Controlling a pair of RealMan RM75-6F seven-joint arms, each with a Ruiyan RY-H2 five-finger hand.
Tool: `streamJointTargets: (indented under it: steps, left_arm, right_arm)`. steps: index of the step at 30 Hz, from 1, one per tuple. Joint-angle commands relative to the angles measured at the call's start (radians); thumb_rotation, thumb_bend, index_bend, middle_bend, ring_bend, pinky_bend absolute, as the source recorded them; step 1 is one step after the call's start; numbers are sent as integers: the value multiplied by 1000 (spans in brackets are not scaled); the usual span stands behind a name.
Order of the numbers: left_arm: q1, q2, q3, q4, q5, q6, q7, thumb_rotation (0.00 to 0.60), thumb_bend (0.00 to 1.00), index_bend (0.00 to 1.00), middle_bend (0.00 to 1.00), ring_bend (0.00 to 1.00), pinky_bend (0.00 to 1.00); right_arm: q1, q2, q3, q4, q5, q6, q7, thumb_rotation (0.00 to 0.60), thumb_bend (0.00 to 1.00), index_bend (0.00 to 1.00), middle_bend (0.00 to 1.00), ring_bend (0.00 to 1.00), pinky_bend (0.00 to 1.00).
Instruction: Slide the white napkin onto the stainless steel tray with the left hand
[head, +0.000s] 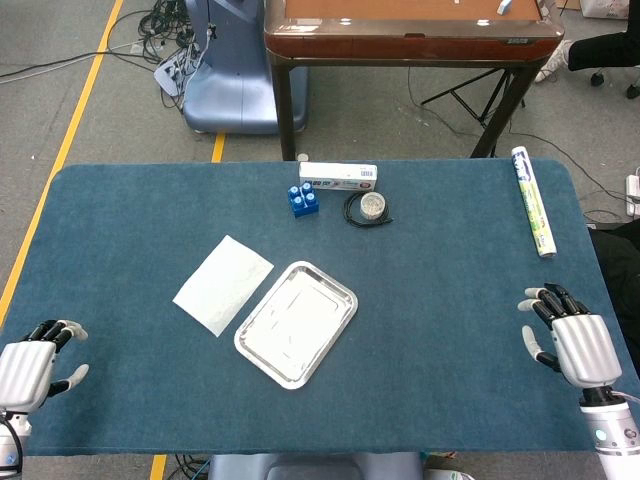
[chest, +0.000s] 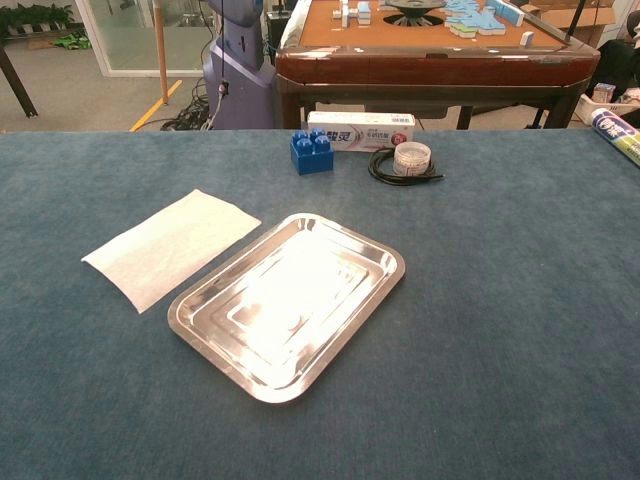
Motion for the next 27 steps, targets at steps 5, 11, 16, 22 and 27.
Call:
streamJointTargets:
  steps: [5,11,16,22,27]
  left_arm:
    - [-2,-4,6,6,-3,-14,1,600,198,440,347,266,462]
    - [-1,-10,9,5,-6,-19,6,600,198,443,347,266,462]
    - [-6,-14,23,-2,14,-31,-5,600,198,453,347,266,463]
    - [-33,-63,25,45,109,2,-110,600,197,468,323,310,497]
    - [-99,-109,30,134,174,-47,-187,600,161,291,82,274,508]
  right_arm:
    - [0,-8,3,10,-12,22,17,600,451,403,303,180,409]
    - [11,-9,2,19,-11,3,24,600,451,404,306,180,409]
    - [9,-7,-2,13,-14,8,24,600,451,405,306,180,409]
    - [4,-9,-2,11,-11,16,22,600,451,405,306,180,409]
    - [4,-12,-1,9,-12,20,17,600,451,405,306,180,409]
